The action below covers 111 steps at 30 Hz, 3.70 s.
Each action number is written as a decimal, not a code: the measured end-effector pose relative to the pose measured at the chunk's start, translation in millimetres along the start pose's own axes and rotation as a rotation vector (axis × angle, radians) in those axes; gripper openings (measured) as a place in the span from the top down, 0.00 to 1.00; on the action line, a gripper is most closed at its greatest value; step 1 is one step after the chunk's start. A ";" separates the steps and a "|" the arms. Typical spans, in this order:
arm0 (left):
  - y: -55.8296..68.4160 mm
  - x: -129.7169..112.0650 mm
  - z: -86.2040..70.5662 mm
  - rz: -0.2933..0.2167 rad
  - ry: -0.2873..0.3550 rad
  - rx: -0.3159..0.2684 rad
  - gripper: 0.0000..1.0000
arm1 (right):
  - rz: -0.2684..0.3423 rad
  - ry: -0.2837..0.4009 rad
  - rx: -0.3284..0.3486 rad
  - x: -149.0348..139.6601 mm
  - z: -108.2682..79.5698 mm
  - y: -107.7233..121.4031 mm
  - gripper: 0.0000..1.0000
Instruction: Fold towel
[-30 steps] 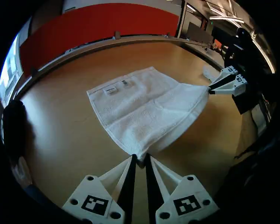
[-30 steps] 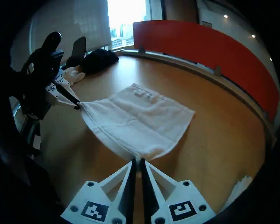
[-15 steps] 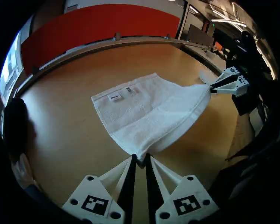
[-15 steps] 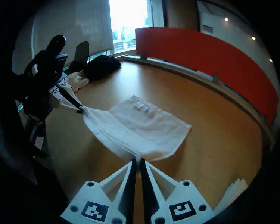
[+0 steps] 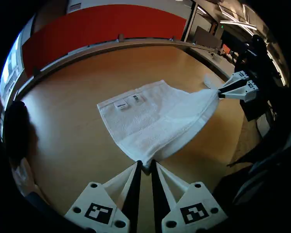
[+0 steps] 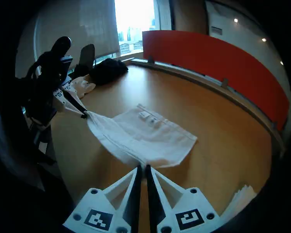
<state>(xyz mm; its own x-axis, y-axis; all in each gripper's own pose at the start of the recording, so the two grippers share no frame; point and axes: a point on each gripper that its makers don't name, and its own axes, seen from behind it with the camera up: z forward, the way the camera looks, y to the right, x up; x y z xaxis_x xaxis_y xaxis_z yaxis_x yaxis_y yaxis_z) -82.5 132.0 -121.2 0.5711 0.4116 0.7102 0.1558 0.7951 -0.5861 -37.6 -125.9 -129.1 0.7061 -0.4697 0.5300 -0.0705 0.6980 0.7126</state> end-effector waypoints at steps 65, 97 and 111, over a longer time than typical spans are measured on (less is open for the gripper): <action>-49.6 54.8 55.9 -0.012 -0.017 0.092 0.83 | -0.004 -0.097 -0.052 10.1 52.0 72.4 0.91; -101.1 45.0 124.5 0.052 -0.047 0.209 0.59 | 0.045 -0.134 -0.138 -10.6 113.1 113.0 0.61; -124.2 56.6 126.8 0.080 -0.042 0.282 0.23 | 0.027 -0.134 -0.198 -4.2 120.5 134.3 0.37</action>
<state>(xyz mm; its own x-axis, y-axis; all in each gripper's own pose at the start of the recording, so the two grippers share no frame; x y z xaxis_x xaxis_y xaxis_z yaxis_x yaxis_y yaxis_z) -171.7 113.0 41.3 0.5376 0.4914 0.6852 -0.1218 0.8493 -0.5136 -134.9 -95.4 19.9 0.6049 -0.5082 0.6131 0.0611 0.7973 0.6005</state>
